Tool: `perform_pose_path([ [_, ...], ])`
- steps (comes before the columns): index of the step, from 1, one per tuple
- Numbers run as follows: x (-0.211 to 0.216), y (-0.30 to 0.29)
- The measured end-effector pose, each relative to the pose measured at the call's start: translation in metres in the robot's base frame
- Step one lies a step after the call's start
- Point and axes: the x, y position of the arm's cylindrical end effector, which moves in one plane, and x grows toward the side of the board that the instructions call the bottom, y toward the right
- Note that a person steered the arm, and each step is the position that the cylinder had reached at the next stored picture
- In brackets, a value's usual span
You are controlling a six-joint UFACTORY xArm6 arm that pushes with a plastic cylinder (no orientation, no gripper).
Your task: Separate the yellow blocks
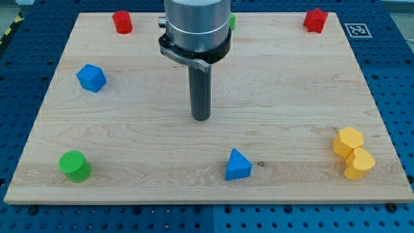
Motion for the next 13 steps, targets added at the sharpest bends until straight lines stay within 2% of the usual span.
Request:
perform_pose_path([
  [1,0.002,0.007],
  [3,0.037,0.072],
  [7,0.074,0.181],
  [11,0.09,0.238],
  [13,0.083,0.238],
])
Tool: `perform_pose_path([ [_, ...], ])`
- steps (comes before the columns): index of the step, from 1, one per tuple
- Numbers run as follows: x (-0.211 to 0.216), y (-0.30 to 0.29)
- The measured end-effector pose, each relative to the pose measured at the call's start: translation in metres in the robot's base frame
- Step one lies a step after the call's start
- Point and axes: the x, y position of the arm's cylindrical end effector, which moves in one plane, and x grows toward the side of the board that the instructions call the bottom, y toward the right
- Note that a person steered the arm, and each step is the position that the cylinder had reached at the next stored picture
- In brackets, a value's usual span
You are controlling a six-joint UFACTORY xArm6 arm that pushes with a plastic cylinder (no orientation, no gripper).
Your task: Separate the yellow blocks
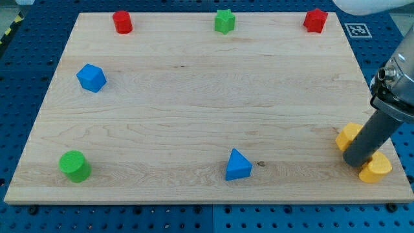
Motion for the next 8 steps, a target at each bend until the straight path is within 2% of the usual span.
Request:
perform_pose_path([
  [5,-0.119,0.0],
  [6,-0.119,-0.019],
  [7,-0.109,-0.07],
  [8,-0.098,-0.083],
])
